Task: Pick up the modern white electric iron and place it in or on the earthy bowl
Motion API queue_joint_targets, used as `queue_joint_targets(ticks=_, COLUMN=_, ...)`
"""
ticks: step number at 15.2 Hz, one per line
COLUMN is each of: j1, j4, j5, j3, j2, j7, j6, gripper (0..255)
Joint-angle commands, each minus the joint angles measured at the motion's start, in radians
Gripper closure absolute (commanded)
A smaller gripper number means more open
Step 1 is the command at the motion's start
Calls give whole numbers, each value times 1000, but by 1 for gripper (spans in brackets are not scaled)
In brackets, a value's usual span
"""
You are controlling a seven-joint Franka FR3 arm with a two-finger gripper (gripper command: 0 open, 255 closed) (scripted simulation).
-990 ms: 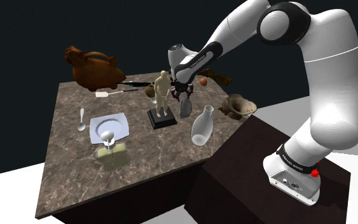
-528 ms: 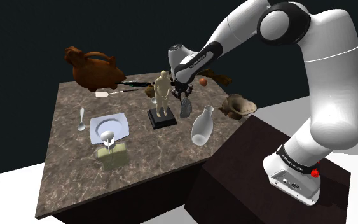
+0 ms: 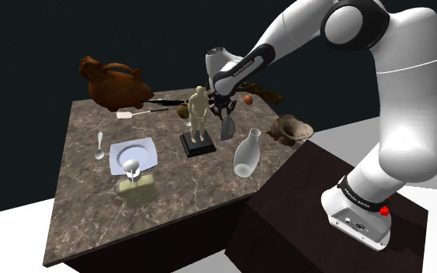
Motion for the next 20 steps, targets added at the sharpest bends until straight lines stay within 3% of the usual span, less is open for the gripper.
queue_joint_targets(ticks=1, j1=-2, j4=-6, j5=5, j3=3, j2=-21, j7=-6, j6=-15, gripper=255)
queue_joint_targets(ticks=20, j1=-15, j4=2, j5=52, j3=29, j2=-190, j7=-63, j6=-185, gripper=255)
